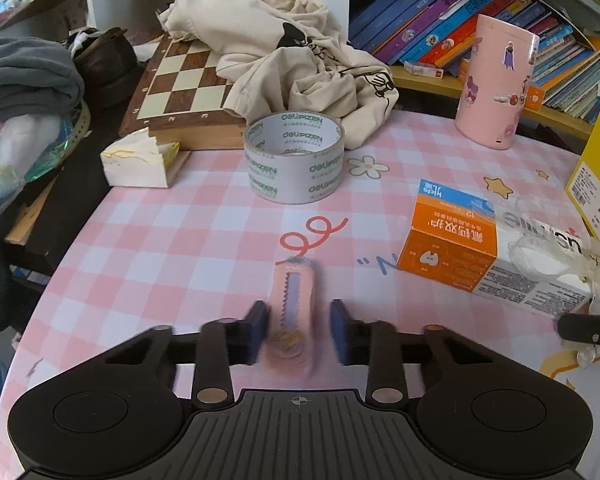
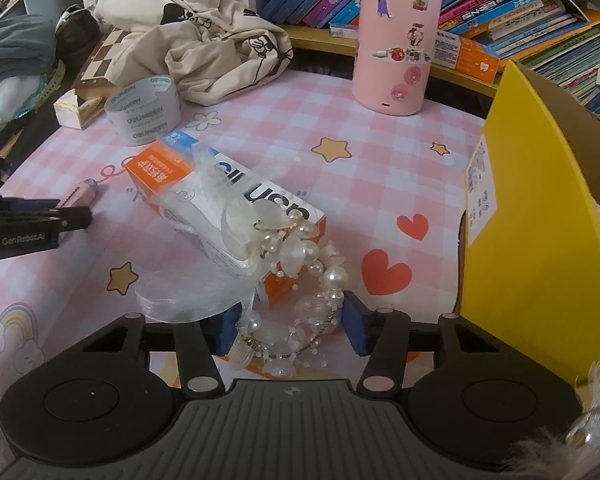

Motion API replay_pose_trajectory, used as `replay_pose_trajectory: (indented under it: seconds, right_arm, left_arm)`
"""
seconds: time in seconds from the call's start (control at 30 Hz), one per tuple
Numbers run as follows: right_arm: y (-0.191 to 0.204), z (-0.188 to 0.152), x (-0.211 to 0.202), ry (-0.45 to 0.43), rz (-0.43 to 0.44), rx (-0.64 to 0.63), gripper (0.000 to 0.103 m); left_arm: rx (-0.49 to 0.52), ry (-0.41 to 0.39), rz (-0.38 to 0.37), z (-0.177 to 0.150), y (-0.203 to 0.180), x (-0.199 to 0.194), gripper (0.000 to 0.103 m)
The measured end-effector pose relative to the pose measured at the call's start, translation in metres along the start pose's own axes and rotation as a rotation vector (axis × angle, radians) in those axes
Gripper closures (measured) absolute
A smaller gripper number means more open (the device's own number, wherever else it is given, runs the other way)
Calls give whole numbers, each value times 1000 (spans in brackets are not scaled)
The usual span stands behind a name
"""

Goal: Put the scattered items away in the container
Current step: 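Grasp the pearl bracelet with the right gripper while the left gripper grasps the pink knife, then lift and carry the bracelet and pink knife toward the yellow box with both grippers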

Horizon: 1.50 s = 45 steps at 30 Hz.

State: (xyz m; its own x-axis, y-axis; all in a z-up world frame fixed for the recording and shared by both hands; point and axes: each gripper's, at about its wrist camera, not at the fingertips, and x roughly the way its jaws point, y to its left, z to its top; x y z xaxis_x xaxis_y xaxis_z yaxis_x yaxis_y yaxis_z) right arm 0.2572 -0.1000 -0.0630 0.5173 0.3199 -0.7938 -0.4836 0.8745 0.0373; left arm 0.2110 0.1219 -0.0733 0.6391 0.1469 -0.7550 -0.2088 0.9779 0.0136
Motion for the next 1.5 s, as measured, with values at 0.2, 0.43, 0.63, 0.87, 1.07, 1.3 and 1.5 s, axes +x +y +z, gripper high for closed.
replay_pose_trajectory:
  seconds: [0.2, 0.43, 0.63, 0.87, 1.07, 1.3, 1.5]
  right_arm:
    - [2, -4, -13, -16, 4, 3, 55]
    - [8, -12, -28, -21, 14, -6, 55]
    - [18, -17, -40, -34, 21, -26, 55]
    - [29, -29, -56, -47, 22, -34, 55]
    - [32, -39, -69, -52, 11, -18, 55]
    - [41, -50, -84, -69, 8, -20, 55]
    - [47, -59, -97, -88, -4, -8, 55]
  left_arm:
    - [-63, 25, -57, -9, 7, -13, 80]
    - [-125, 24, -112, -24, 8, -37, 80]
    - [-124, -6, -135, -29, 4, -57, 80]
    - [-126, -23, -160, -38, 5, -75, 80]
    - [-117, -36, -190, -45, 2, -91, 80]
    - [-97, -58, -217, -53, -1, -109, 80]
    - [-86, -90, -236, -60, -1, -128, 80]
